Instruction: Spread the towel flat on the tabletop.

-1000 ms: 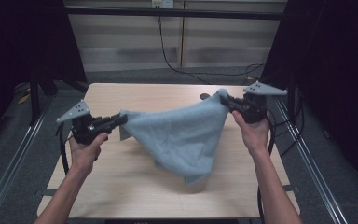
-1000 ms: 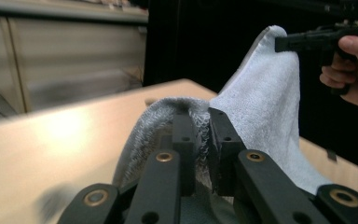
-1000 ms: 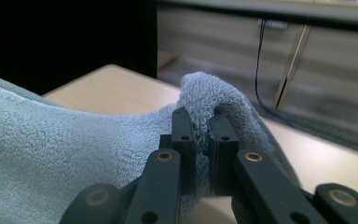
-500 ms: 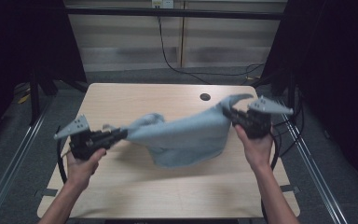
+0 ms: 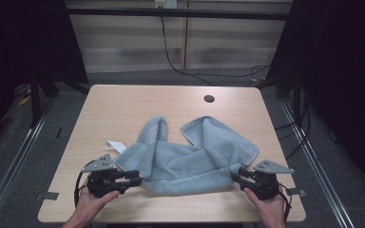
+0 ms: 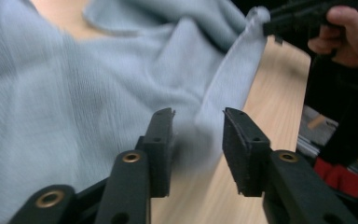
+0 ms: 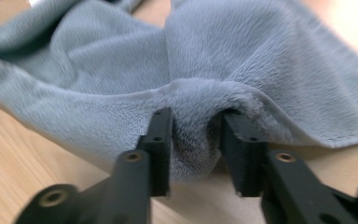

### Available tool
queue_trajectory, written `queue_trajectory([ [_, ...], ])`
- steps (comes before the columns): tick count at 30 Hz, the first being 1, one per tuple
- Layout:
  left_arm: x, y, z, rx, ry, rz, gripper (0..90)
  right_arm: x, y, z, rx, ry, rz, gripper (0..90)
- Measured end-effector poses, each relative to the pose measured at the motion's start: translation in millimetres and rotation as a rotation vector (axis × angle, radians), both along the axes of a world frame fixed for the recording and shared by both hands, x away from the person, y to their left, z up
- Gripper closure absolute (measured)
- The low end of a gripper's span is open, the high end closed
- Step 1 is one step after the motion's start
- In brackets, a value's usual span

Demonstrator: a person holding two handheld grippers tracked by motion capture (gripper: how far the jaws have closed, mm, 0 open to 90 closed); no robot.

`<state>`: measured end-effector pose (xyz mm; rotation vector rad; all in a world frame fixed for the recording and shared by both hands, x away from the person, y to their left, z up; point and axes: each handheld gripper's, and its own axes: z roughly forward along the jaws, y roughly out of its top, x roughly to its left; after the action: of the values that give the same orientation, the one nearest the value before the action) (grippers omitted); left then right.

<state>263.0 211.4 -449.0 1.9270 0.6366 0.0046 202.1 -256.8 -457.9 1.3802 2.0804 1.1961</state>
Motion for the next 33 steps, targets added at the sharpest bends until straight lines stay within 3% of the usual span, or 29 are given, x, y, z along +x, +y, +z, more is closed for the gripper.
queue_trajectory([
  [3,11.0,-4.2,8.1,-0.007,-0.027,0.007,58.3,3.3,-4.4,16.4,0.023,-0.042,-0.01,56.4],
  [7,45.4,-20.2,10.6,0.015,-0.059,0.054,53.7,23.0,-4.5,29.3,0.037,-0.083,-0.019,51.9],
  [8,61.8,-29.3,3.3,0.032,-0.069,0.099,51.9,31.0,-2.4,28.7,0.032,-0.069,-0.012,51.1],
  [9,61.8,-29.3,3.3,0.032,-0.069,0.099,51.0,39.1,0.2,26.7,0.029,-0.063,-0.002,51.1],
  [10,71.8,-34.0,-2.3,0.042,-0.038,0.095,50.2,47.3,3.1,23.8,0.022,-0.056,0.007,50.7],
  [11,86.4,-44.2,-14.1,0.091,-0.032,0.113,49.2,56.0,5.8,20.6,0.025,-0.049,0.023,50.3],
  [12,86.4,-44.2,-14.1,0.091,-0.032,0.113,48.4,64.6,9.1,18.0,0.026,-0.041,0.036,49.6],
  [13,97.3,-52.4,-25.9,0.138,-0.006,0.112,47.8,72.5,12.6,16.1,0.015,-0.035,0.037,49.2],
  [14,97.3,-52.4,-25.9,0.138,-0.006,0.112,47.8,80.1,15.7,14.6,0.009,-0.035,0.036,48.2],
  [16,101.1,-57.7,-36.3,0.182,-0.002,0.103,50.2,87.4,18.4,13.4,0.011,-0.03,0.042,47.1],
  [17,100.0,-59.2,-40.9,0.205,0.003,0.096,59.5,99.6,22.9,10.6,-0.01,-0.028,0.04,45.4],
  [18,93.0,-59.5,-47.3,0.275,-0.017,0.082,64.0,103.8,24.6,8.8,-0.022,-0.025,0.038,45.4],
  [21,84.3,-54.5,-50.7,0.293,-0.017,0.076,70.5,110.1,27.3,0.8,-0.033,-0.005,0.035,44.5],
  [22,75.6,-46.2,-49.8,0.278,0.019,0.05,70.5,110.0,27.9,-1.9,-0.032,0.001,0.034,44.3],
  [24,64.0,-39.8,-48.2,0.274,0.039,0.011,70.3,108.5,28.8,-7.2,-0.04,0.01,0.037,44.4],
  [27,51.5,-37.8,-41.9,0.286,0.044,-0.03,67.3,107.3,30.3,-12.7,-0.048,0.02,0.054,43.9],
  [28,46.4,-38.3,-37.0,0.272,0.044,-0.05,63.7,107.0,31.5,-15.9,-0.053,0.024,0.062,43.8],
  [29,39.8,-41.0,-27.5,0.223,0.033,-0.086,61.5,107.5,34.6,-23.1,-0.066,0.027,0.061,43.9],
  [33,40.3,-46.3,-15.0,0.181,0.007,-0.102,54.7,109.7,39.7,-29.4,-0.096,0.023,0.082,44.1],
])
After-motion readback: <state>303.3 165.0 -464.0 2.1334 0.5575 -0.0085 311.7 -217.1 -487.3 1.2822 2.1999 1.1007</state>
